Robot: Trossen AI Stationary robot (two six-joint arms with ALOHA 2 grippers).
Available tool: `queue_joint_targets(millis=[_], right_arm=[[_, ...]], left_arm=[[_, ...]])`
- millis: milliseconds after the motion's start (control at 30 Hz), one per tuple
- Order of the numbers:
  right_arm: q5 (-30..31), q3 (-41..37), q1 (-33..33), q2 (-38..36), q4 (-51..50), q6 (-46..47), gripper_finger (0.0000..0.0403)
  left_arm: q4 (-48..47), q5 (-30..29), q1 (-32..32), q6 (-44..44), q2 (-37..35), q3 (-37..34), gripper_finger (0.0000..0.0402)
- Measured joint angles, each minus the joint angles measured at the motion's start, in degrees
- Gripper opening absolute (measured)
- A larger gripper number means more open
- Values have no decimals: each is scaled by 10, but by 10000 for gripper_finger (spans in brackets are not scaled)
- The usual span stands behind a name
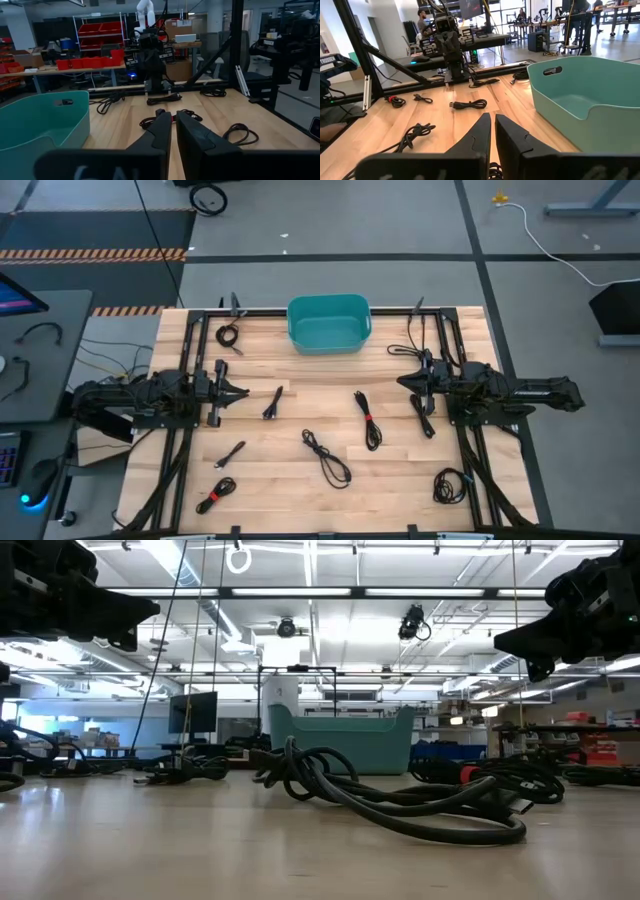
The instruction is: Pick and place USB-C Cables
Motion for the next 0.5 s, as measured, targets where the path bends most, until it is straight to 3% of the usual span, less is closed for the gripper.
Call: queue_joint_targets(millis=[500], right_arm=[[0, 0, 0, 0, 0, 0, 30]], left_arm=[[14, 0, 0, -34, 0, 0, 36]])
